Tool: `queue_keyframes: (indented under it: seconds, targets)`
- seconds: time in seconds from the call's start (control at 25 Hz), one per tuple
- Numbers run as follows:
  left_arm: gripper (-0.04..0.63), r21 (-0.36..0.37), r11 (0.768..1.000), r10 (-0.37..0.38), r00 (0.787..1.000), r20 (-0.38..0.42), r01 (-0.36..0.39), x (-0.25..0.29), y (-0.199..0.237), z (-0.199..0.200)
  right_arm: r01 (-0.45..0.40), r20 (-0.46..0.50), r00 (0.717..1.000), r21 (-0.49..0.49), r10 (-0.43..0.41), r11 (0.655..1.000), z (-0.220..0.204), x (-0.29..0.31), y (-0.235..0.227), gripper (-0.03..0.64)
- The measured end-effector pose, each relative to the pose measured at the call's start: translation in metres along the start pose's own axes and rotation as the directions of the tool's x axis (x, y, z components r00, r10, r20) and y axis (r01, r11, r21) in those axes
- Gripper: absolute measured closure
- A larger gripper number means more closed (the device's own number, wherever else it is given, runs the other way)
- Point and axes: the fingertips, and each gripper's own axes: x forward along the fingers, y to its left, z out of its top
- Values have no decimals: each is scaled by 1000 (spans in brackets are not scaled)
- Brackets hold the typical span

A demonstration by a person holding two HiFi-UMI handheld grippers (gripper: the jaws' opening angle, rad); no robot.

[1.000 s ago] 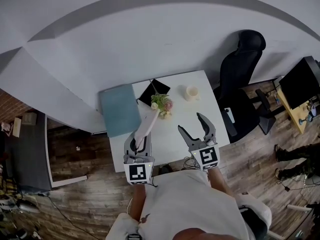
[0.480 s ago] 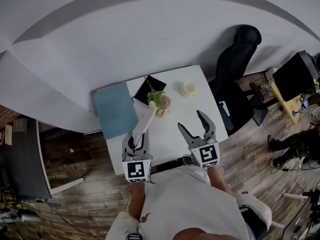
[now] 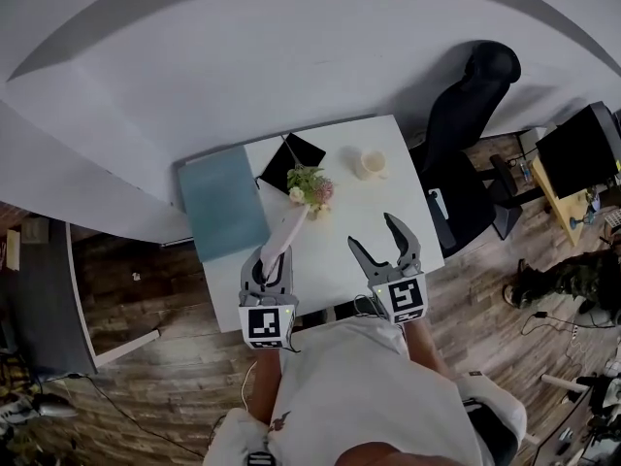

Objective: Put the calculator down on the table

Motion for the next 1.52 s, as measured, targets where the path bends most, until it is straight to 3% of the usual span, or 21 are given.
queue_keyframes:
  seconds: [0.52, 1.52]
  targets:
    - [512, -126, 992, -12, 996, -90, 1, 22, -2, -43, -102, -52, 994, -13, 101, 995, -27, 29, -8, 288]
    - [512, -159, 985, -101, 956, -274, 59, 68, -38, -115, -204, -213, 954, 56, 211, 977, -107, 51, -11, 290]
